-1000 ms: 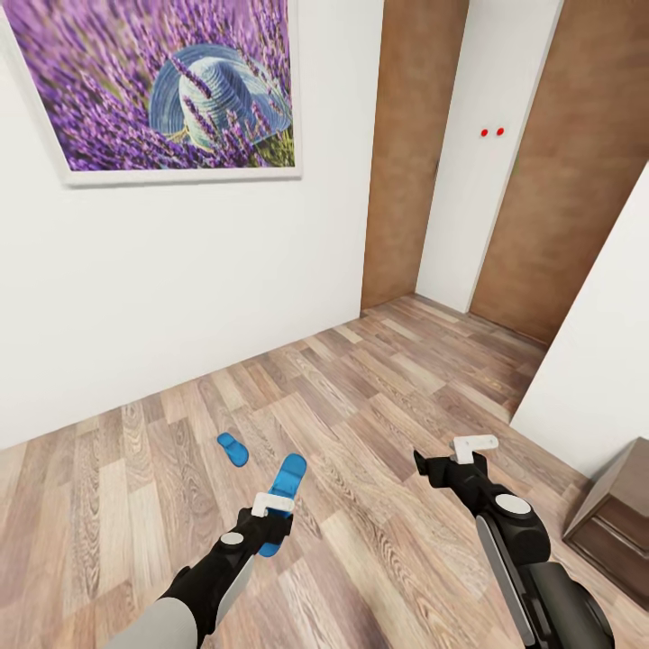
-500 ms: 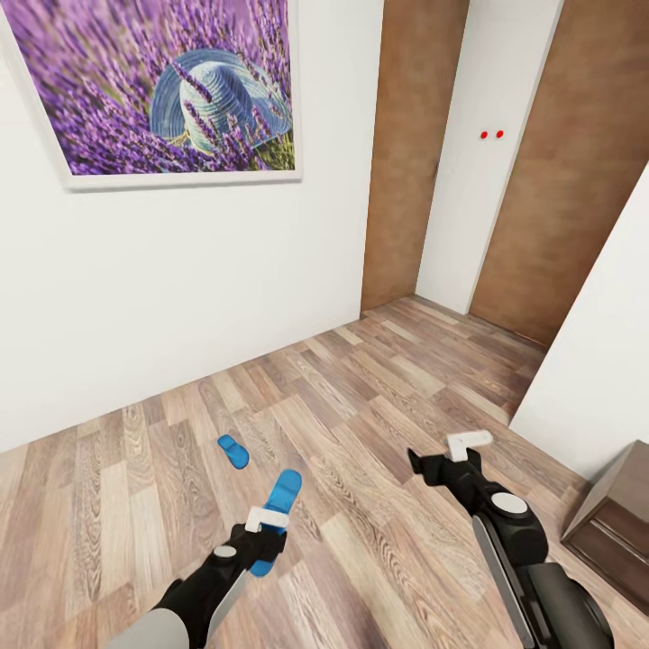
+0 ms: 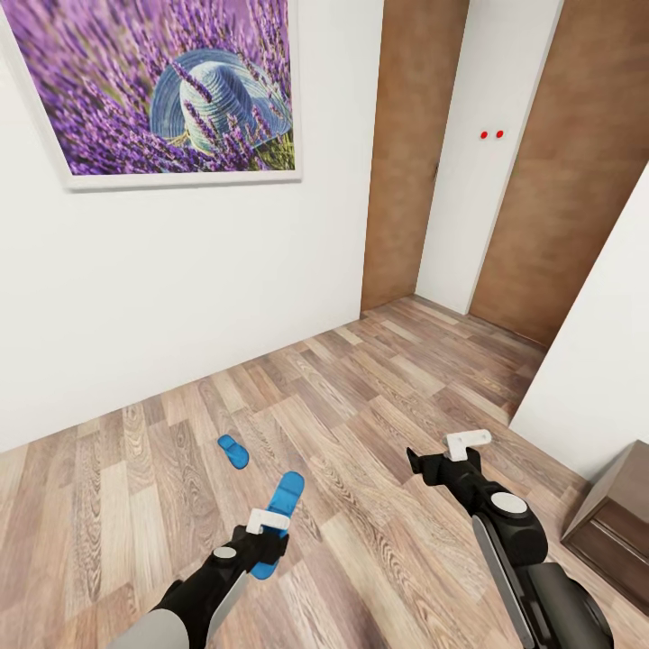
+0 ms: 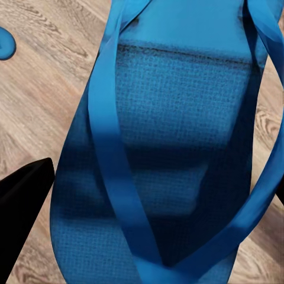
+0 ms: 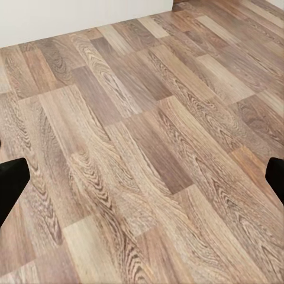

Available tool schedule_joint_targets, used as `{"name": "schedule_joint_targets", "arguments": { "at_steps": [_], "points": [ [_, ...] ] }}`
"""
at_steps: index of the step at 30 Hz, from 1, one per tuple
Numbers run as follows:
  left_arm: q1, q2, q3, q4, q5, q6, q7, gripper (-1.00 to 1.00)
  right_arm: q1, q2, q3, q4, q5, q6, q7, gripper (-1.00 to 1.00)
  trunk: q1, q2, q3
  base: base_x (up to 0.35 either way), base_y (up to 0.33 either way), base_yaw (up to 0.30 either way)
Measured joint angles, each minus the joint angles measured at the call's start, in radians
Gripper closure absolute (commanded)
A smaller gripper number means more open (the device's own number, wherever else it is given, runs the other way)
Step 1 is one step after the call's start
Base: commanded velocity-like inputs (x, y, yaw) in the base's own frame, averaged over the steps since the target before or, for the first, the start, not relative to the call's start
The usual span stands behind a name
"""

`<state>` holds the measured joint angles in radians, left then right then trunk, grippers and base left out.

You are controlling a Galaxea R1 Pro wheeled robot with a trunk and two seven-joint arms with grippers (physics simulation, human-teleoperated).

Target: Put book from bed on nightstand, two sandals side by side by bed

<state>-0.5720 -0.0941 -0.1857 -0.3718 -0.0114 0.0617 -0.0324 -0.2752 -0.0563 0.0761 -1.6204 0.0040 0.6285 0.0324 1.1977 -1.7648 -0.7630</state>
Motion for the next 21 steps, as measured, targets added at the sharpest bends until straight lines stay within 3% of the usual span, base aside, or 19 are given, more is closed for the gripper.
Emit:
{"name": "schedule_joint_targets", "arguments": {
  "at_steps": [10, 17, 18, 19, 21],
  "points": [
    [0.034, 0.01, 0.005, -0.033, 0.018, -0.001, -0.021, 1.0, 0.004, 0.005, -0.007, 0.034, 0.002, -0.017, -0.003, -1.0, 0.0, 0.0, 0.0, 0.0, 0.0, 0.0],
    [0.074, 0.012, 0.005, -0.062, 0.019, 0.001, -0.036, 1.0, 0.005, 0.006, -0.009, 0.073, 0.003, -0.021, -0.003, -1.0, -0.027, 0.049, 0.022, 0.0, 0.0, 0.0],
    [0.118, 0.012, 0.008, -0.065, 0.017, 0.001, 0.04, 1.0, 0.005, 0.006, -0.009, 0.074, 0.003, -0.021, -0.003, -1.0, -0.031, 0.056, 0.025, 0.0, 0.0, 0.0],
    [0.171, 0.012, 0.006, -0.061, 0.019, 0.001, 0.041, 1.0, 0.006, 0.007, -0.009, 0.075, 0.002, -0.021, -0.003, -1.0, -0.034, 0.063, 0.028, 0.0, 0.0, 0.0],
    [0.161, 0.012, 0.006, -0.062, 0.018, 0.001, 0.042, 1.0, 0.006, 0.007, -0.009, 0.076, 0.003, -0.021, -0.003, -1.0, -0.042, 0.077, 0.034, 0.0, 0.0, 0.0]
  ]
}}
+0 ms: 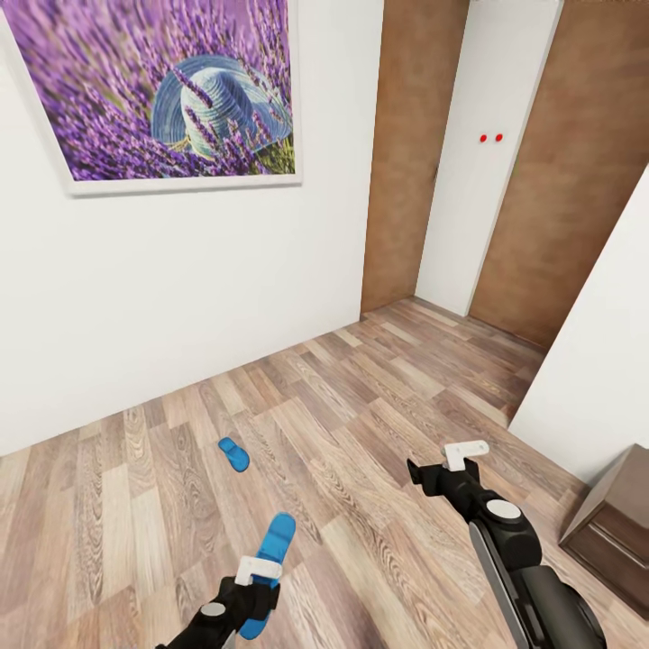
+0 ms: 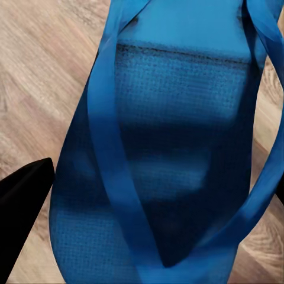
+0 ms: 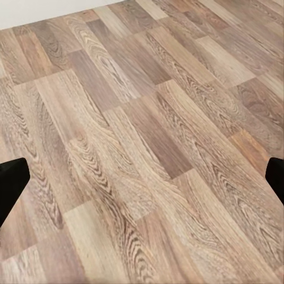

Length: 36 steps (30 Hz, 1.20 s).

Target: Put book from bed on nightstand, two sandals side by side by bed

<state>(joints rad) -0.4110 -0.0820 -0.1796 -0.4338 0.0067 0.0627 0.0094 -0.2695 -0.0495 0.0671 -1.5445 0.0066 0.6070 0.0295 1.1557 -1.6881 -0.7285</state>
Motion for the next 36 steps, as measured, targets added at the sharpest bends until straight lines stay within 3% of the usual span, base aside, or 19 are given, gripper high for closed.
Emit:
{"name": "schedule_joint_targets", "arguments": {
  "at_steps": [17, 36],
  "points": [
    [0.002, 0.0, 0.0, 0.0, -0.002, 0.0, 0.0, 1.0, 0.0, 0.001, 0.0, 0.001, 0.0, 0.0, 0.0, -1.0, -0.065, 0.119, 0.054, 0.0, 0.0, 0.0],
    [0.003, 0.0, 0.0, 0.0, -0.003, 0.0, 0.001, 1.0, 0.006, 0.002, 0.001, 0.001, -0.001, 0.0, 0.0, -1.0, -0.138, 0.252, 0.142, 0.0, 0.0, 0.0]
  ]
}}
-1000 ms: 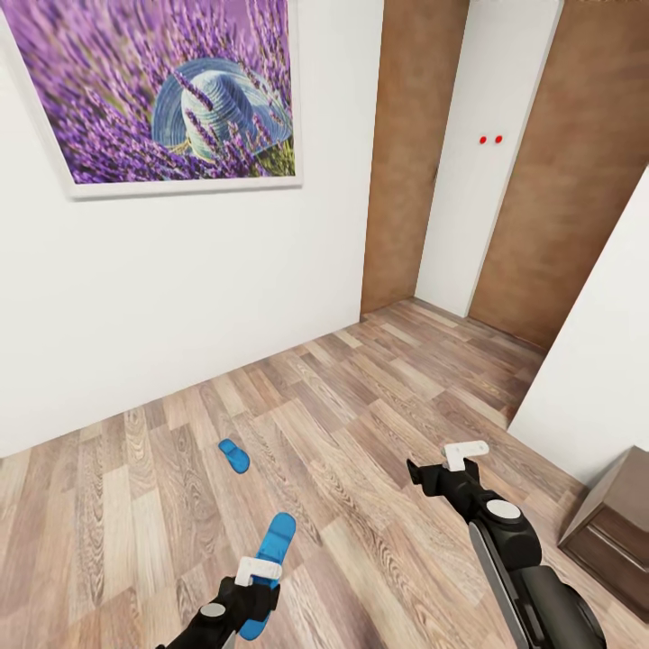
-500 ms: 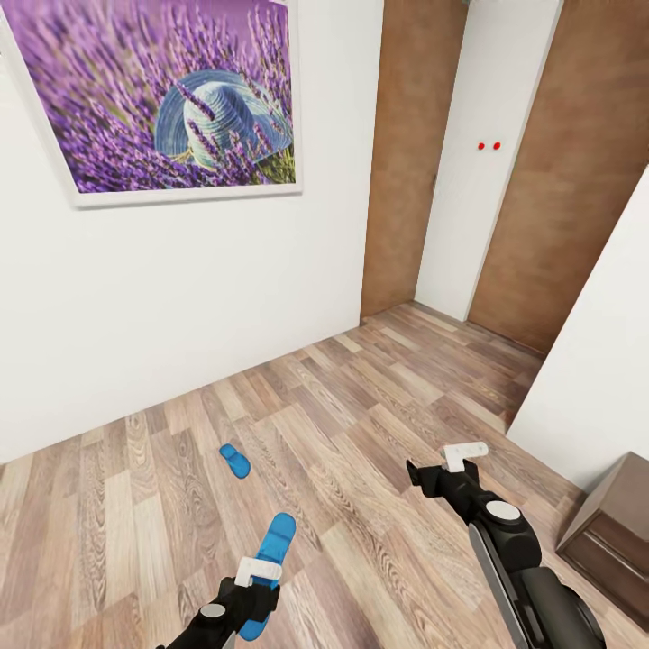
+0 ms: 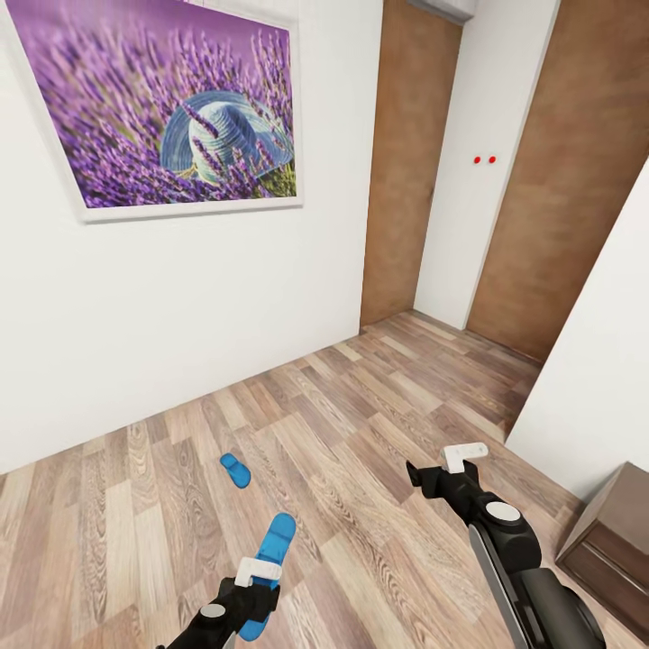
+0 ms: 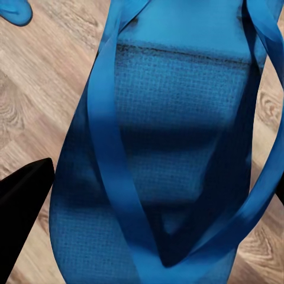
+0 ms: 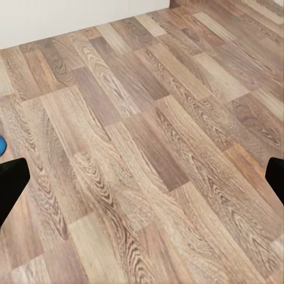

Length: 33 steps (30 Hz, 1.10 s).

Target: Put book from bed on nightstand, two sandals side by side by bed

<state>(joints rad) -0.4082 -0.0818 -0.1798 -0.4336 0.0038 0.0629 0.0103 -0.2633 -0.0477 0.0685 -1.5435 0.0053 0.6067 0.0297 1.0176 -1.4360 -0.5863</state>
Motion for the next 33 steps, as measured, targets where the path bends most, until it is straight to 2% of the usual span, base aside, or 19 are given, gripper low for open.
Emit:
{"name": "schedule_joint_targets", "arguments": {
  "at_steps": [18, 33],
  "points": [
    [0.0, 0.0, 0.0, 0.0, 0.001, 0.0, -0.001, 1.0, 0.001, 0.001, 0.0, 0.001, 0.0, 0.0, -0.002, -1.0, -0.069, 0.126, 0.086, 0.0, 0.0, 0.0],
    [0.0, 0.0, 0.0, -0.004, 0.005, -0.003, -0.002, 1.0, 0.002, 0.001, 0.0, 0.009, 0.003, 0.0, -0.007, -1.0, -0.069, 0.126, 0.111, 0.0, 0.0, 0.0]
  ]
}}
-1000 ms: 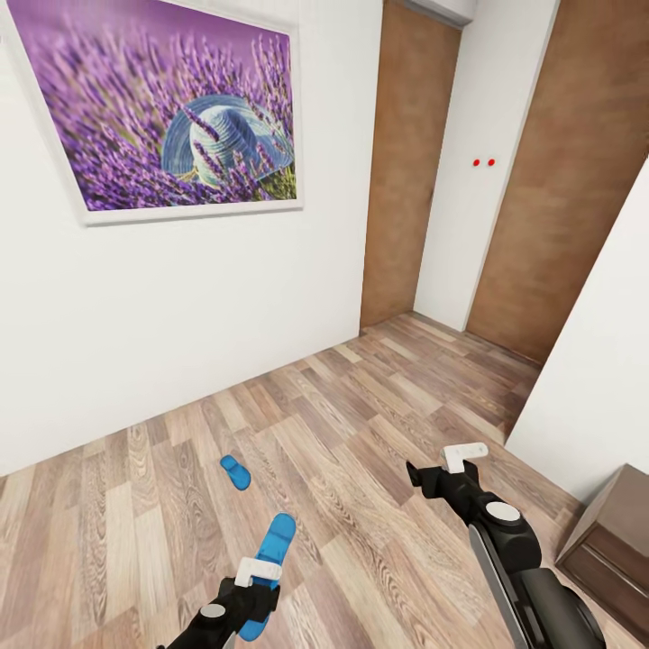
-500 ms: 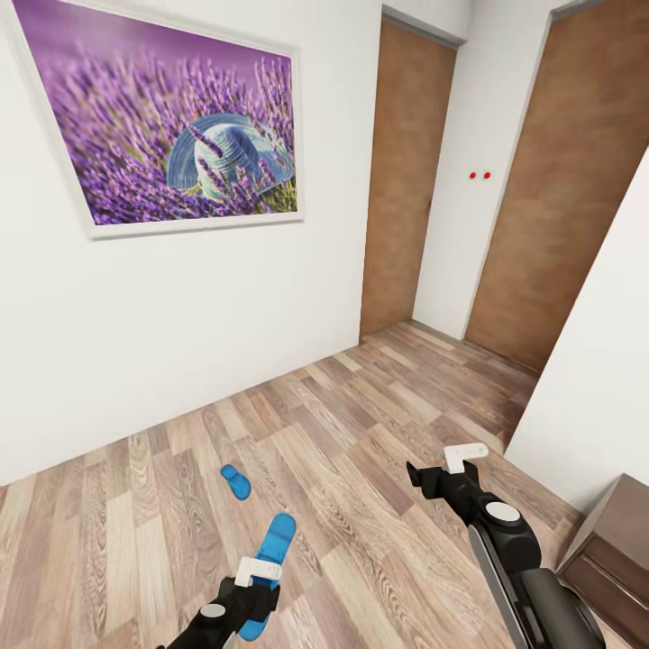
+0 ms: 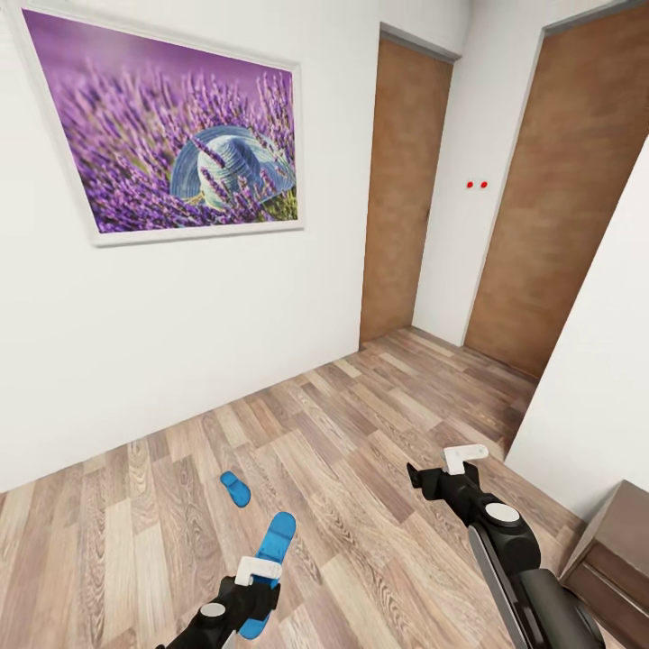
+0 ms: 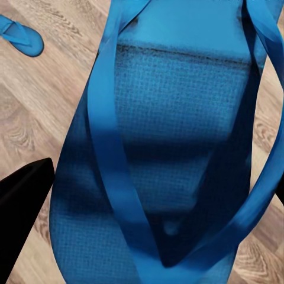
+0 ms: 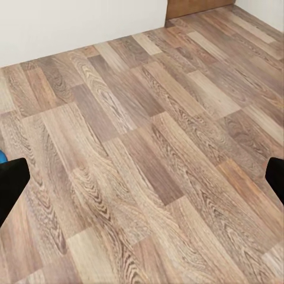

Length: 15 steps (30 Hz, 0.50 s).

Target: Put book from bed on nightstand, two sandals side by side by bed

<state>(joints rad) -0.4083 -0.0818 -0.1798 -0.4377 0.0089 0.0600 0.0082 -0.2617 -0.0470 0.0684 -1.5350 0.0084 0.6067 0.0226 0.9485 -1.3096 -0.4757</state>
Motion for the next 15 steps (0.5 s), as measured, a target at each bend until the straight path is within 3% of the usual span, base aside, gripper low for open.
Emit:
{"name": "schedule_joint_targets", "arguments": {
  "at_steps": [7, 15],
  "points": [
    [0.0, 0.0, 0.0, 0.002, -0.001, -0.003, 0.0, 1.0, 0.0, -0.001, 0.0, 0.0, 0.001, 0.0, 0.005, -1.0, 0.0, 0.0, 0.004, 0.081, 0.0, 0.0],
    [0.0, 0.0, 0.0, 0.003, -0.004, -0.003, 0.0, 1.0, 0.001, 0.0, 0.001, 0.0, 0.0, 0.0, 0.002, -1.0, -0.001, 0.0, 0.005, 0.29, 0.0, 0.005]
  ]
}}
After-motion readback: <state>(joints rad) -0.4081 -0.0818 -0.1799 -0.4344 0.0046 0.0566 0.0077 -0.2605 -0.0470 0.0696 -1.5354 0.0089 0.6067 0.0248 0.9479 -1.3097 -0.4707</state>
